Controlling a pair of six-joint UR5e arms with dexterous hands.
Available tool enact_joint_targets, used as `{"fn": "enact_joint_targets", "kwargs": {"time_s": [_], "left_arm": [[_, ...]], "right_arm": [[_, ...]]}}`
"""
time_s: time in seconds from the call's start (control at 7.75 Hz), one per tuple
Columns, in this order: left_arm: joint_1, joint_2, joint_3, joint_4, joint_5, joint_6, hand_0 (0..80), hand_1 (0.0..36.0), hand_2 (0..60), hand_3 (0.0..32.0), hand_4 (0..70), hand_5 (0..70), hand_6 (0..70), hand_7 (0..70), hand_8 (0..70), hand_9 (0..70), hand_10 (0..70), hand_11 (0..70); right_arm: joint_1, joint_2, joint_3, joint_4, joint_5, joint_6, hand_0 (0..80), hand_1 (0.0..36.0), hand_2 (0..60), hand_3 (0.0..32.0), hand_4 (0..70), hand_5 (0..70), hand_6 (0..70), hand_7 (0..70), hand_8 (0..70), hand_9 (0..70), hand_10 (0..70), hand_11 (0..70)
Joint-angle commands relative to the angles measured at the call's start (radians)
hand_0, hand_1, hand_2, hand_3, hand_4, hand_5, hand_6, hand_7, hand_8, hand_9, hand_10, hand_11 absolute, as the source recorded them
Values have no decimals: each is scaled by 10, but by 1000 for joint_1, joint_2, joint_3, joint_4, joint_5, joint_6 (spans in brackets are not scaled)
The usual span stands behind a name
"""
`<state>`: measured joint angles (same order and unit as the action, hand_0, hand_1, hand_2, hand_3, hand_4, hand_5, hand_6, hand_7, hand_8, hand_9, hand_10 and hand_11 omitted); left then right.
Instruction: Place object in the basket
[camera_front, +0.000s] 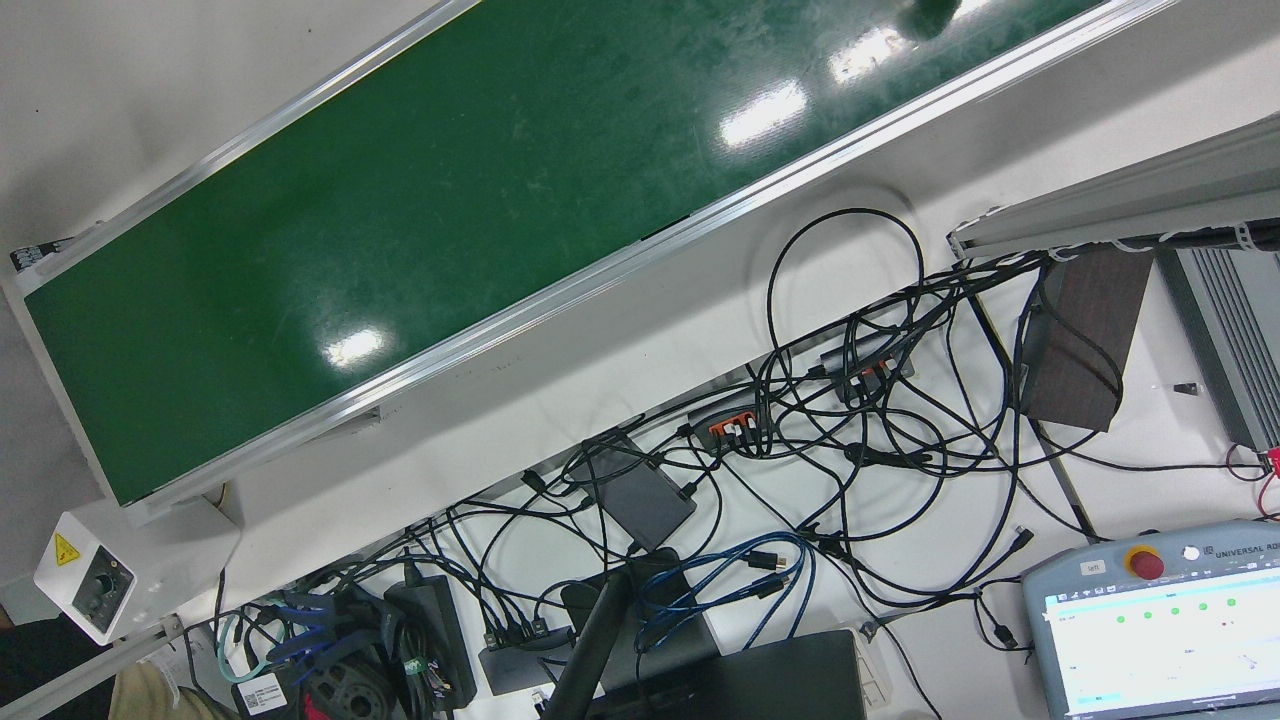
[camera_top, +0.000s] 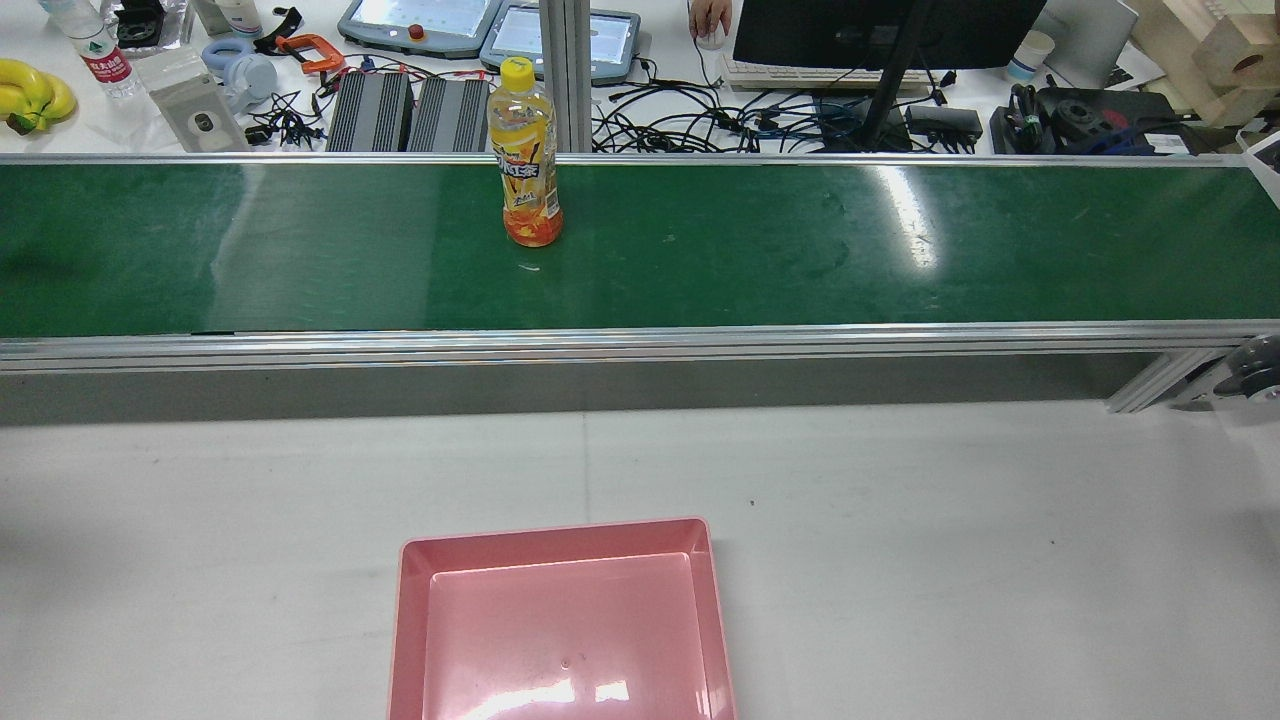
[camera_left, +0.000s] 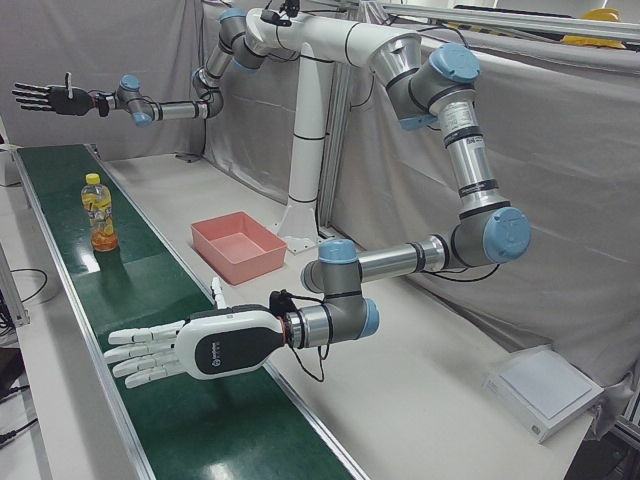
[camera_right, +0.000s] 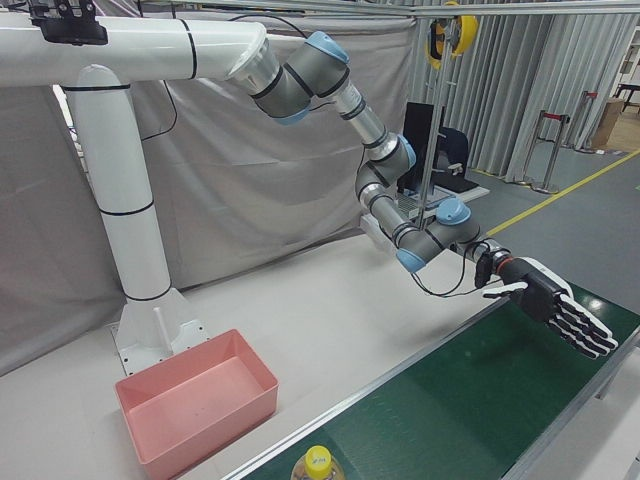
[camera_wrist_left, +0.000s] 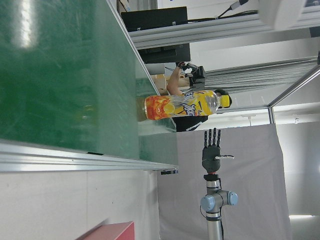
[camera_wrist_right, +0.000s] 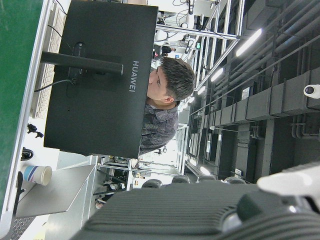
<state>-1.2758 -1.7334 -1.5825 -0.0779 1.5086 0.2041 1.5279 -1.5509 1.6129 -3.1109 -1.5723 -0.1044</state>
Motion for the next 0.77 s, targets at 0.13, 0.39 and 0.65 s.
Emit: {"fn": "enact_joint_targets", "kwargs": {"time_s": [0.13, 0.39, 0.65], "left_arm": [[1, 0, 1, -3, 1, 1, 631, 121, 0, 0, 0, 86, 0, 0, 0, 0, 0, 0], [0, 0, -2, -5, -1, 1, 631, 121, 0, 0, 0, 95, 0, 0, 0, 0, 0, 0], [3, 0, -1, -8, -1, 1, 631, 121, 0, 0, 0, 100, 0, 0, 0, 0, 0, 0]], "right_arm": [[0, 0, 1, 0, 0, 0, 0, 0, 0, 0, 0, 0, 0, 0, 0, 0, 0, 0], [0, 0, 1, 0, 0, 0, 0, 0, 0, 0, 0, 0, 0, 0, 0, 0, 0, 0], [0, 0, 1, 0, 0, -1, 0, 0, 0, 0, 0, 0, 0, 0, 0, 0, 0, 0]]}}
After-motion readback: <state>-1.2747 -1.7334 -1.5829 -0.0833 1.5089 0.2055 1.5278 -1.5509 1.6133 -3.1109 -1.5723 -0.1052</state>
